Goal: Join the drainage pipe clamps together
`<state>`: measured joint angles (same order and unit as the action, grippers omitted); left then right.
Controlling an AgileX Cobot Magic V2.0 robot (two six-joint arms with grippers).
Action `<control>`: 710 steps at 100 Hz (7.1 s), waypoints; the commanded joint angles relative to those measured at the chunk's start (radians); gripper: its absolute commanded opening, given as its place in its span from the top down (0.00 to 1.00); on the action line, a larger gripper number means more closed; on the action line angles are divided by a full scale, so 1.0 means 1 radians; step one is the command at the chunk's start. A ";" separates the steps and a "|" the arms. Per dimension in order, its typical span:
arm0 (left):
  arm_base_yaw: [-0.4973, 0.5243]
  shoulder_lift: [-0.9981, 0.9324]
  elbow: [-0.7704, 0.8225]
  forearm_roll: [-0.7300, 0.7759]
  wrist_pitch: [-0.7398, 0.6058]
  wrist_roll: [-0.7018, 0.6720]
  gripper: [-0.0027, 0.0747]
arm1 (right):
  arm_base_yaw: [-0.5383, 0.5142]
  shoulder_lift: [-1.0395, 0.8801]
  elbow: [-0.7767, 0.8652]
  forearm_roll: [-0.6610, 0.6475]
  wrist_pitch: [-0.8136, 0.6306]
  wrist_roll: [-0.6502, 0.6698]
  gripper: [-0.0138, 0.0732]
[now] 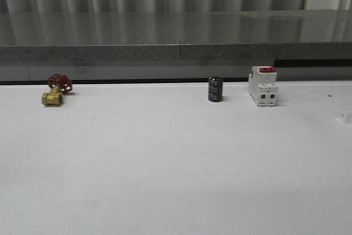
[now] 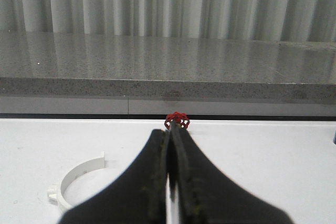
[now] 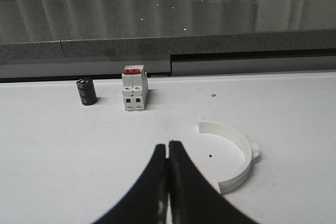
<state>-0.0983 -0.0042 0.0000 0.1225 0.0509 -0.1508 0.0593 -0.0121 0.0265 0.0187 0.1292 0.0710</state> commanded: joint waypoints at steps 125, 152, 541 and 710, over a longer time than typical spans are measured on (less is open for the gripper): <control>0.000 0.683 -0.773 -0.130 0.740 -0.009 0.99 | -0.004 -0.017 -0.016 -0.006 -0.089 -0.004 0.92; 0.000 0.813 -0.773 -0.123 0.788 -0.009 0.99 | -0.004 -0.017 -0.016 -0.006 -0.089 -0.004 0.92; -0.379 1.736 -1.274 -0.051 0.628 -0.271 0.86 | -0.004 -0.017 -0.016 -0.006 -0.089 -0.004 0.92; -0.429 1.692 -1.362 0.074 0.617 -0.279 0.19 | -0.004 -0.017 -0.016 -0.006 -0.089 -0.004 0.92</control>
<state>-0.5206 1.8205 -1.3353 0.1360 0.7122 -0.4348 0.0593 -0.0121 0.0265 0.0187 0.1240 0.0710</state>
